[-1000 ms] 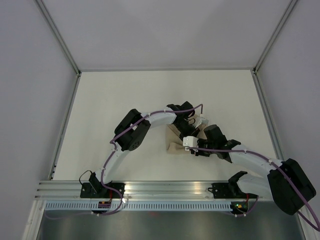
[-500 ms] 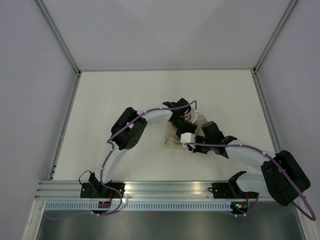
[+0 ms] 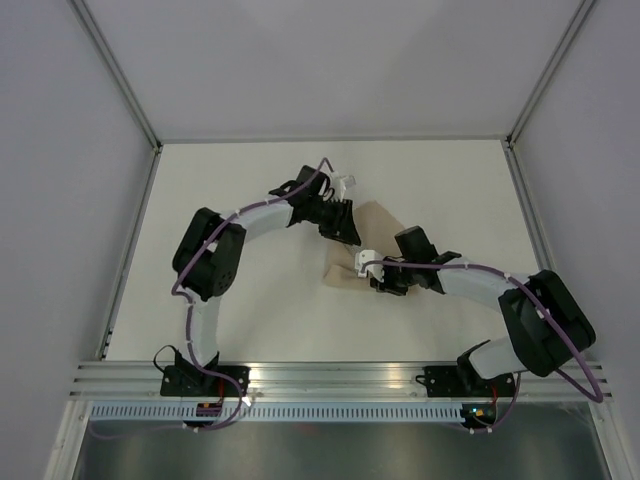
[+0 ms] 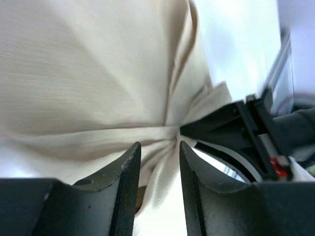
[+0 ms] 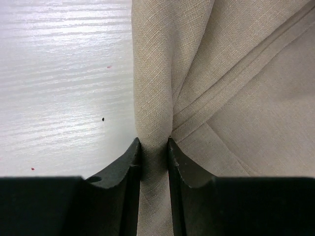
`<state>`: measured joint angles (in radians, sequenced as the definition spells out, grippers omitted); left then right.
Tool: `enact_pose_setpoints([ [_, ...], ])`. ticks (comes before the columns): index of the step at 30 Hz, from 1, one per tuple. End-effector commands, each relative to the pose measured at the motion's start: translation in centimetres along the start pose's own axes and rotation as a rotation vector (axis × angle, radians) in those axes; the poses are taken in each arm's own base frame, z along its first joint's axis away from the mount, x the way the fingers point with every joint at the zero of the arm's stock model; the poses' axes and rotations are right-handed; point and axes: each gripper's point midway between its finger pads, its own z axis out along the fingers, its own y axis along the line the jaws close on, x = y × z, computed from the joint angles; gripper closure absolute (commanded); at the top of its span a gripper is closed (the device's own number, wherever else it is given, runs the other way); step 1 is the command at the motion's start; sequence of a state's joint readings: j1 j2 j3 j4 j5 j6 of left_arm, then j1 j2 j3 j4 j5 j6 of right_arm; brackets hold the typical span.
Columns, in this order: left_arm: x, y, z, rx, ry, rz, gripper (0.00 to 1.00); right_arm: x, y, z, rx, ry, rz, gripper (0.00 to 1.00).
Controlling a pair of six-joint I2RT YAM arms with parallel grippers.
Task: Fold the napkin, place the utensils inside, and roll it up
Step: Roll the napkin with the utensil
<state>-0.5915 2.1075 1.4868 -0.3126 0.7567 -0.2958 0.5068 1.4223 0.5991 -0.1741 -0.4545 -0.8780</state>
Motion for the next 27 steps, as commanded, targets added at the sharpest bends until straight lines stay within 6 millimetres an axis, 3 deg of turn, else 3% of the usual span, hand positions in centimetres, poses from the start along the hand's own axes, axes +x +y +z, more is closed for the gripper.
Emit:
enact_pose_setpoints([
  [1,-7.5,-1.9,-4.8,-0.016,-0.334,0.024,0.57,0.8,0.9,0.3,-0.110,0.007,0.062,0.98],
  [2,-7.9,-1.0,-6.6,-0.062,-0.404,0.010,0.57,0.9,1.2,0.1,-0.141,0.007,0.080,0.98],
  [3,-8.3,-0.7,-7.5,-0.075,-0.454,0.012,0.57,0.5,0.3,-0.1,-0.137,-0.004,0.089,0.98],
  [4,-9.6,-1.2,-8.6,-0.066,-0.541,0.048,0.57,0.8,0.4,0.0,-0.160,0.001,0.109,0.98],
  [5,-8.3,-0.1,-9.1,-0.099,-0.570,0.029,0.57,1.0,0.7,-0.2,-0.187,0.009,0.129,0.98],
  [6,-9.1,-0.3,-11.0,-0.151,-0.665,0.037,0.56,0.7,0.0,-0.4,-0.189,-0.009,0.141,0.99],
  [8,-8.3,0.1,-12.2,-0.180,-0.760,0.068,0.56,1.2,0.6,-0.3,-0.247,0.004,0.182,0.99],
  [9,-8.9,0.0,-14.3,-0.233,-0.858,0.066,0.56,1.1,0.0,-0.3,-0.263,-0.011,0.204,0.99],
  [11,-7.8,0.7,-15.8,-0.272,-0.988,0.080,0.56,1.0,-0.5,-0.6,-0.299,-0.010,0.229,0.99],
  [12,-7.8,-0.3,-17.1,-0.277,-1.044,0.126,0.55,1.6,-0.5,-0.4,-0.327,-0.008,0.265,0.99],
  [13,-6.7,0.1,-17.0,-0.300,-1.050,0.150,0.55,1.8,-0.4,-0.4,-0.346,-0.006,0.283,0.99],
  [19,-5.6,-3.0,-15.5,-0.484,-1.008,0.461,0.53,3.1,-0.4,0.0,-0.445,0.027,0.367,0.99],
  [20,-5.2,-4.0,-14.5,-0.489,-0.980,0.503,0.52,2.9,-0.5,-0.2,-0.460,0.031,0.380,0.99],
  [21,-4.5,-3.6,-13.6,-0.532,-0.919,0.532,0.52,3.3,-0.4,0.1,-0.481,0.035,0.398,0.99],
  [22,-4.4,-4.9,-12.6,-0.548,-0.881,0.624,0.52,3.3,-0.2,0.0,-0.499,0.033,0.413,0.99],
  [24,-3.5,-4.5,-11.3,-0.634,-0.779,0.753,0.52,3.5,-0.7,0.3,-0.512,0.031,0.432,0.99],
  [25,-3.0,-5.6,-10.2,-0.631,-0.746,0.813,0.51,3.5,-0.6,0.3,-0.524,0.033,0.445,0.99],
  [27,-2.1,-4.6,-9.0,-0.720,-0.644,0.915,0.51,3.8,-1.1,0.6,-0.541,0.030,0.476,0.98],
])
